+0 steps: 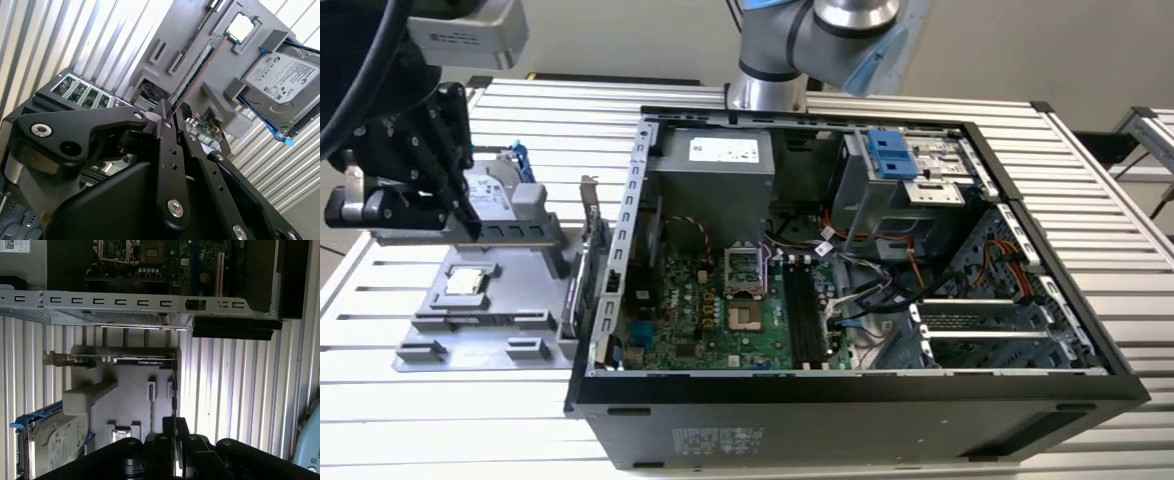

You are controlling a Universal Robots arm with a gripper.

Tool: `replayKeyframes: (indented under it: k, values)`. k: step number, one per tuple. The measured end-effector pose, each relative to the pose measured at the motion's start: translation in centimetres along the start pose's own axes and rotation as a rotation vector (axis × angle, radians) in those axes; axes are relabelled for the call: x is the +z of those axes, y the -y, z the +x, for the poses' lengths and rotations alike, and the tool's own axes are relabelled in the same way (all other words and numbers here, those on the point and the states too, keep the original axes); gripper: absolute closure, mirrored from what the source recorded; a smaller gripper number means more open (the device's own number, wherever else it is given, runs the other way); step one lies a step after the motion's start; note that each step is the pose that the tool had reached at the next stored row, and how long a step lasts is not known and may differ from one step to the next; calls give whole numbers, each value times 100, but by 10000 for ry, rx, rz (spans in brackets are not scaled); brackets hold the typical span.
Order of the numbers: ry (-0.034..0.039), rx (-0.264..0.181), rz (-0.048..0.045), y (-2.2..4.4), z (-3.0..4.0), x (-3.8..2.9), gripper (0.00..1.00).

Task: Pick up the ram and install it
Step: 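Pick up the ram and move it above insertion slot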

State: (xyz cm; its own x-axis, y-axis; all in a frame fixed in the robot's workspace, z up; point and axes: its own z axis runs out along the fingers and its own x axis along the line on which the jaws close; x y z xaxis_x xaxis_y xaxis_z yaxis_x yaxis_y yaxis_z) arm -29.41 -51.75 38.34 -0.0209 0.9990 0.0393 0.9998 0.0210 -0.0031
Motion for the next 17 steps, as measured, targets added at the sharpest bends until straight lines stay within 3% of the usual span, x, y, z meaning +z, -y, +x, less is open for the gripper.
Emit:
replayKeyframes:
  k: [17]
  values:
    - [8, 0, 1, -289, -6, 9, 100]
